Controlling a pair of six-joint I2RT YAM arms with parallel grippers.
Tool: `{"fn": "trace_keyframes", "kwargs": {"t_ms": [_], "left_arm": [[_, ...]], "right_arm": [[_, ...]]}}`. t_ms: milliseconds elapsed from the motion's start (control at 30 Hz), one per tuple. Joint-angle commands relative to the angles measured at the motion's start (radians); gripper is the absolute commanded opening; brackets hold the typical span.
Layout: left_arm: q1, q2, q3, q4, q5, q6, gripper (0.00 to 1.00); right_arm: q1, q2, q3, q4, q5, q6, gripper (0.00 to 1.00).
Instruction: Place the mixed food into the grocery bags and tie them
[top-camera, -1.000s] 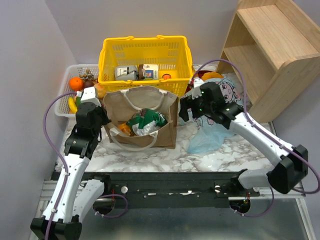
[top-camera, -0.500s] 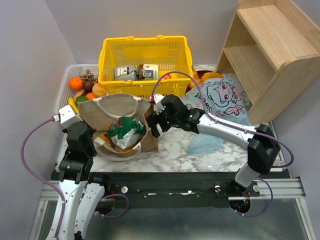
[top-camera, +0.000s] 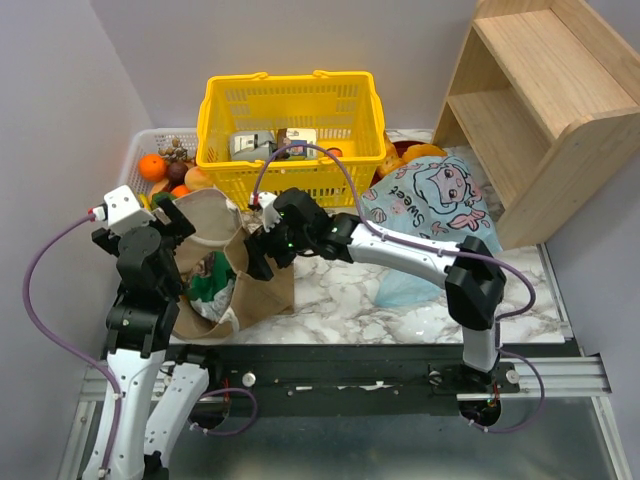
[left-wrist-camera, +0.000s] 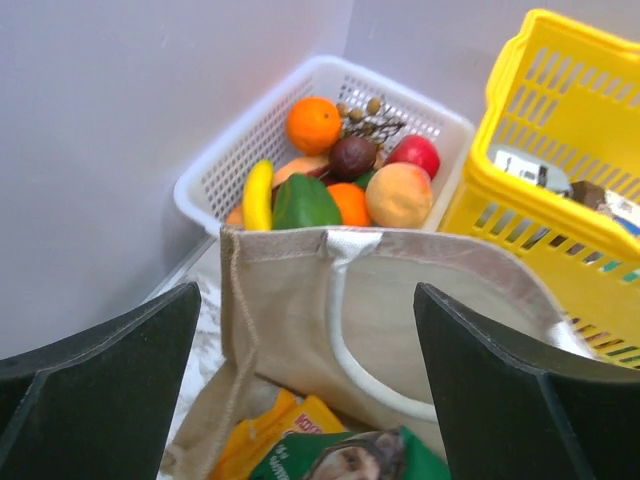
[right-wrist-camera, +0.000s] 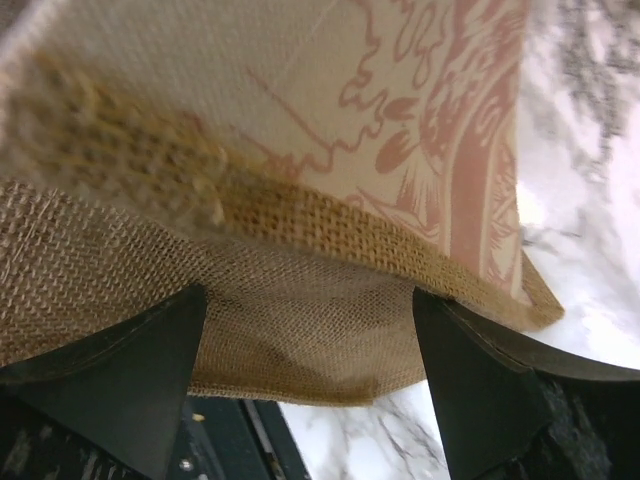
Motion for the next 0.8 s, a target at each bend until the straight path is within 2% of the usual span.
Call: {"fn": "trace_keyframes", "kwargs": {"t_ms": [0,167,400,500,600,700,767], "left_arm": [[0.007,0.108,0.134,0.058,0.127,0.064,0.99],[0.007,0.243,0.258,0.056,0.259,0.058,0.99],[0.007,0.300,0.353,0.082,0.375,0.038,0.99],[0.007,0.314,0.354,0.091,0.399,0.042,0.99],[0.007,0.320,0.353,0.099,0.411,0.051,0.99],[0.007,0.326,0.339,0.122,0.439,0.062,0.99],[0.007,0.335,0.331,0.145,0.450,0.065,0.99]], "right_arm": [[0.039,0.096,0.095,0.050,-0.129,0.103,0.93],[0.075,0.203,0.254,0.060,-0.194,0.116,0.92],[0.121,0.406,0.590,0.024,-0.290,0.077,0.93],[0.129,0.441,0.655,0.021,-0.326,0.077,0.93],[0.132,0.383,0.602,0.029,-0.286,0.050,0.93],[0.131,0.250,0.401,0.079,-0.194,0.005,0.95],[0.129,0.164,0.199,0.147,-0.156,-0.026,0.96]]}}
